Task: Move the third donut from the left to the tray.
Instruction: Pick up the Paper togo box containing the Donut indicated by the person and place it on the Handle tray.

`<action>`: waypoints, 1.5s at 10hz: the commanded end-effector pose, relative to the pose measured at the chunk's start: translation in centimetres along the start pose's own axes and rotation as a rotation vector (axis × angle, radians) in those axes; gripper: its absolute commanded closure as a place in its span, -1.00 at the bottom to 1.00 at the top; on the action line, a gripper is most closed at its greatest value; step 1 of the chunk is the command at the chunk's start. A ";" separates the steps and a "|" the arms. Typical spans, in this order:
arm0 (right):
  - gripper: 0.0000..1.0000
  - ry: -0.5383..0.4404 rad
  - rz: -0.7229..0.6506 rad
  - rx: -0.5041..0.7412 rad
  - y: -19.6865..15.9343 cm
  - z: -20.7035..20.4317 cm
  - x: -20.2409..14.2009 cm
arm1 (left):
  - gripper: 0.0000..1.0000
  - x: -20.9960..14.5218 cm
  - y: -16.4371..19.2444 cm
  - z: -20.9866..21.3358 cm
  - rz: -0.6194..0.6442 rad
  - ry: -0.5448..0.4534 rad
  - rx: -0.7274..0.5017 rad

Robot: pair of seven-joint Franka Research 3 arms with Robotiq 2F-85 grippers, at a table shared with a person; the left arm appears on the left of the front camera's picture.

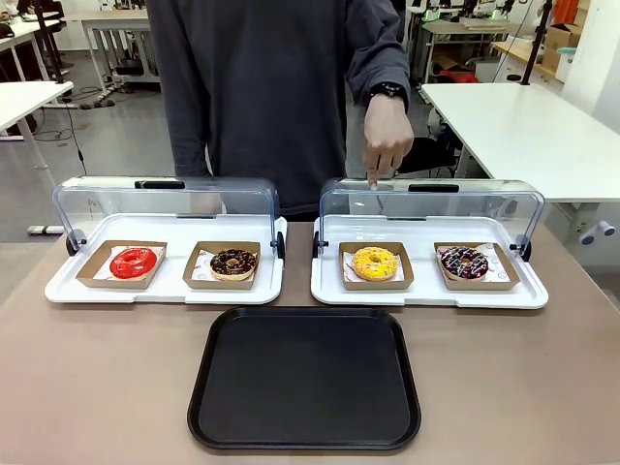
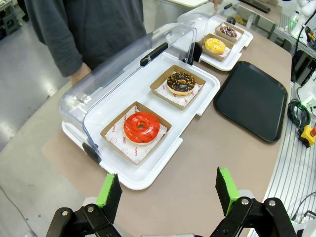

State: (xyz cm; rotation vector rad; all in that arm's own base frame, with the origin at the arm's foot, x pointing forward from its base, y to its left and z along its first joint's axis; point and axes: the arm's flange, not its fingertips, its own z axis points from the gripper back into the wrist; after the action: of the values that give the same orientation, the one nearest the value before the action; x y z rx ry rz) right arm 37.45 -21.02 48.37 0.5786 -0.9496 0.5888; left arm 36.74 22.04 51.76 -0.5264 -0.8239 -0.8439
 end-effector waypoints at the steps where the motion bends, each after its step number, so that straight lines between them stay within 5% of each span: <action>1: -1.00 -0.021 0.007 0.001 -0.1 -0.2 0.1 | -1.00 0.1 0.0 0.0 -0.002 -0.006 -0.006; 6: -1.00 0.000 0.000 0.000 0.0 0.0 0.0 | -1.00 0.1 0.0 0.0 -0.002 -0.006 -0.006; 8: -1.00 0.079 0.118 -0.033 1.7 -2.7 4.8 | -1.00 0.1 0.0 0.0 -0.002 -0.006 -0.006; 11: -1.00 0.274 0.303 -0.043 7.0 -8.6 11.0 | -1.00 0.1 0.0 0.0 -0.002 -0.006 -0.006; 15: -1.00 0.527 0.595 -0.058 16.3 -18.0 11.0 | -1.00 0.1 0.0 0.0 -0.002 -0.006 -0.006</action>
State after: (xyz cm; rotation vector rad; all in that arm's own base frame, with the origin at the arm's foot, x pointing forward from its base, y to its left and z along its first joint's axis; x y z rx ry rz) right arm 42.12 3.92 53.96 0.1369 -0.6573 1.1601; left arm 36.89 21.97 51.67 -0.5268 -0.8184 -0.8448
